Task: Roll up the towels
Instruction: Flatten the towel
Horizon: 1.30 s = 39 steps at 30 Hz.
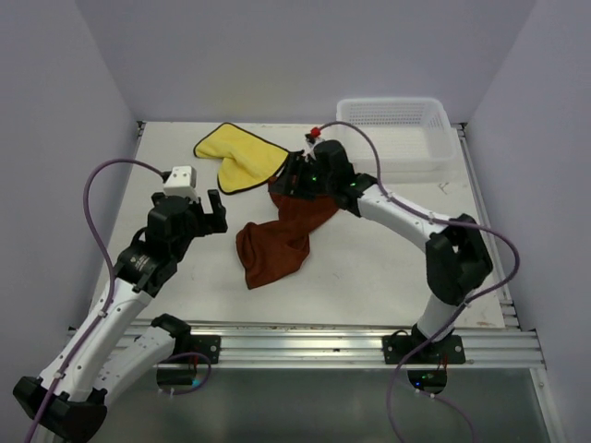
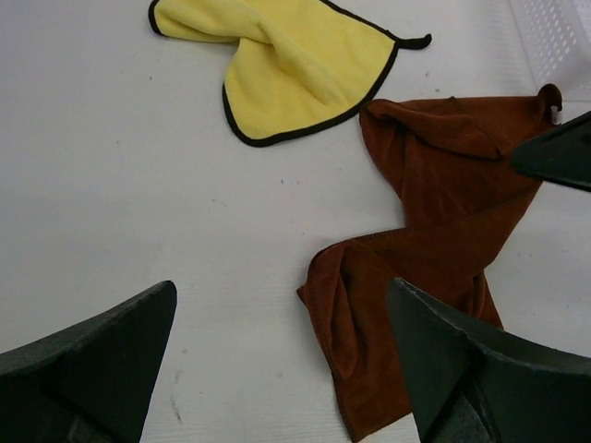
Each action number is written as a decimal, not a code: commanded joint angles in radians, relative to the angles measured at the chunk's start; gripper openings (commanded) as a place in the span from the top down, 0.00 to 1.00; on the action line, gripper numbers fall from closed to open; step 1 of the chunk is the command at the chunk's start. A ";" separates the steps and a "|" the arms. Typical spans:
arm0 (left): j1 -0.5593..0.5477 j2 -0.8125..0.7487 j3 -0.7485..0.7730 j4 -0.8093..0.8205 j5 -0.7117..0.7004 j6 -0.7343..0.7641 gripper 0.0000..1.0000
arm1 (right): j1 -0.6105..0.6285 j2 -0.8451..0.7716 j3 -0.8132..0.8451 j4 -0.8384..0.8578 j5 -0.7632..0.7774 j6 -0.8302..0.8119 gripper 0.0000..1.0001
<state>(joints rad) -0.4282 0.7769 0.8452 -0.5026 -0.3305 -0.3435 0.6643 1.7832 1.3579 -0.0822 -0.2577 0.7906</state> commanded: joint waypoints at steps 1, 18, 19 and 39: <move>-0.006 0.009 -0.026 0.042 0.074 -0.060 0.01 | -0.035 -0.169 -0.057 -0.105 0.012 -0.119 0.39; -0.030 0.288 -0.186 0.285 0.349 -0.219 0.24 | -0.233 -0.439 -0.425 -0.088 -0.021 -0.171 0.48; -0.049 0.303 -0.186 0.283 0.340 -0.222 0.25 | -0.242 -0.439 -0.439 -0.082 -0.029 -0.168 0.49; -0.195 0.325 -0.239 0.147 -0.014 -0.373 0.33 | -0.330 -0.404 -0.483 -0.048 -0.095 -0.137 0.49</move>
<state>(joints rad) -0.6178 1.1320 0.6090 -0.3382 -0.2409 -0.6777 0.3439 1.3796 0.8764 -0.1661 -0.3145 0.6399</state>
